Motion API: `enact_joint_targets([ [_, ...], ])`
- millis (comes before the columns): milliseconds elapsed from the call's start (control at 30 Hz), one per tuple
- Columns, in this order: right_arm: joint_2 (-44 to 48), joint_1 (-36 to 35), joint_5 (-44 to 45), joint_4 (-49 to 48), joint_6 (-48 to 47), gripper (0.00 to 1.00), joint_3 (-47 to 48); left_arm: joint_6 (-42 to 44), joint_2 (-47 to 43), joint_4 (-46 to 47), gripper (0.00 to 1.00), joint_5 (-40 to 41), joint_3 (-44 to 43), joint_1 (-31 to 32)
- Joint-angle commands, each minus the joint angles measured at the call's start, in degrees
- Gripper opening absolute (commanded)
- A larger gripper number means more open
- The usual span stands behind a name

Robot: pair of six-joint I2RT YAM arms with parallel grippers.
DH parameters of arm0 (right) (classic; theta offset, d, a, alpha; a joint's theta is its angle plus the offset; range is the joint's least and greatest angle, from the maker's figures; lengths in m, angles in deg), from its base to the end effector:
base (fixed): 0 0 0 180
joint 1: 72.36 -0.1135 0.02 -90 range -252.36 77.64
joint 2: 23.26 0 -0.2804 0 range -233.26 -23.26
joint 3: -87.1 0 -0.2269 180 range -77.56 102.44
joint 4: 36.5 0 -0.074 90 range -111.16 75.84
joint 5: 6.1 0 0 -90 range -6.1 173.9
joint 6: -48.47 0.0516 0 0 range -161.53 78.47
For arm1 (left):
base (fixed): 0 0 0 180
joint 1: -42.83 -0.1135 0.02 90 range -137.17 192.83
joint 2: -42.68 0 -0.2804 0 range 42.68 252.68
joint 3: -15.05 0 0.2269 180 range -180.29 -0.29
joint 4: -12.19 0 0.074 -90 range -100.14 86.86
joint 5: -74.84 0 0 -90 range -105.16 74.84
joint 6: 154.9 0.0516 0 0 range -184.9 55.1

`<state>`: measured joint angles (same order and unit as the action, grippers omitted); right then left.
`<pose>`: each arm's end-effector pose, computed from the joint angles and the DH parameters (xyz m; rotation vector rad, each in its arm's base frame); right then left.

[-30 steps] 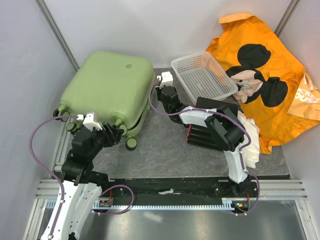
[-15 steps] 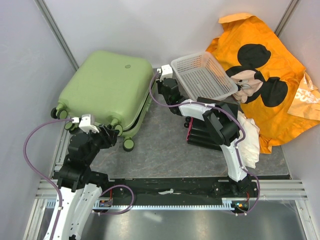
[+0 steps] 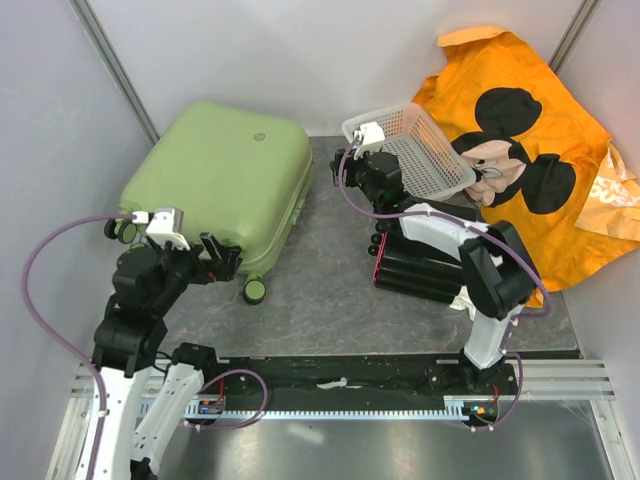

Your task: Open, take out, and arrange the luggage

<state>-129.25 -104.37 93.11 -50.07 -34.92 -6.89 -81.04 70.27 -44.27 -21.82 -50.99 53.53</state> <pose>0.3729 0.2234 0.2916 -0.2529 1.6758 0.3712 0.0660 -0.0186 0.3457 -0.0100 1.9057 -0.4288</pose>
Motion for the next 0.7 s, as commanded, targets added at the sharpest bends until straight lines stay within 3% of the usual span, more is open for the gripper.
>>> enact_joint_targets([
  [0, 6.33, 0.02, -7.78, 2.33, 1.12, 0.77, 2.52, 3.22, 3.77, -3.34, 0.99, -8.43, -8.26, -0.24],
  [133, 1.33, 1.24, -15.87, 10.52, 3.05, 0.87, 12.97, 0.77, 6.49, -3.0, 0.99, -13.55, -8.55, -0.24],
  [233, -6.22, 2.74, -21.05, 16.06, 7.96, 0.91, 24.31, -2.82, 11.66, -2.21, 0.99, -10.06, -7.93, -0.33],
  [333, -14.22, 5.2, -28.51, 14.85, 18.84, 0.91, 34.16, -5.73, 14.76, 0.25, 0.99, -6.54, -10.46, -1.81],
  [400, -19.65, 7.13, -32.49, 8.13, 25.52, 0.91, 39.0, -6.97, 16.08, 2.7, 0.99, -4.69, -13.18, -3.74],
  [433, -21.52, 7.66, -33.72, 5.29, 33.04, 0.91, 40.14, -8.1, 16.52, 5.5, 0.99, -3.12, -13.9, -6.97],
  [500, -27.12, 8.63, -35.93, -0.24, 38.97, 0.9, 44.53, -9.52, 18.19, 8.07, 0.99, -3.45, -14.43, -11.64],
  [533, -29.16, 8.72, -36.28, -0.88, 42.22, 0.9, 46.73, -11.87, 19.07, 9.82, 0.99, -7.02, -14.34, -18.54],
  [667, -39.97, 8.54, -37.95, 0.16, 48.03, 0.9, 62.87, -20.58, 21.54, 11.76, 0.99, -20.31, -11.54, -34.23],
])
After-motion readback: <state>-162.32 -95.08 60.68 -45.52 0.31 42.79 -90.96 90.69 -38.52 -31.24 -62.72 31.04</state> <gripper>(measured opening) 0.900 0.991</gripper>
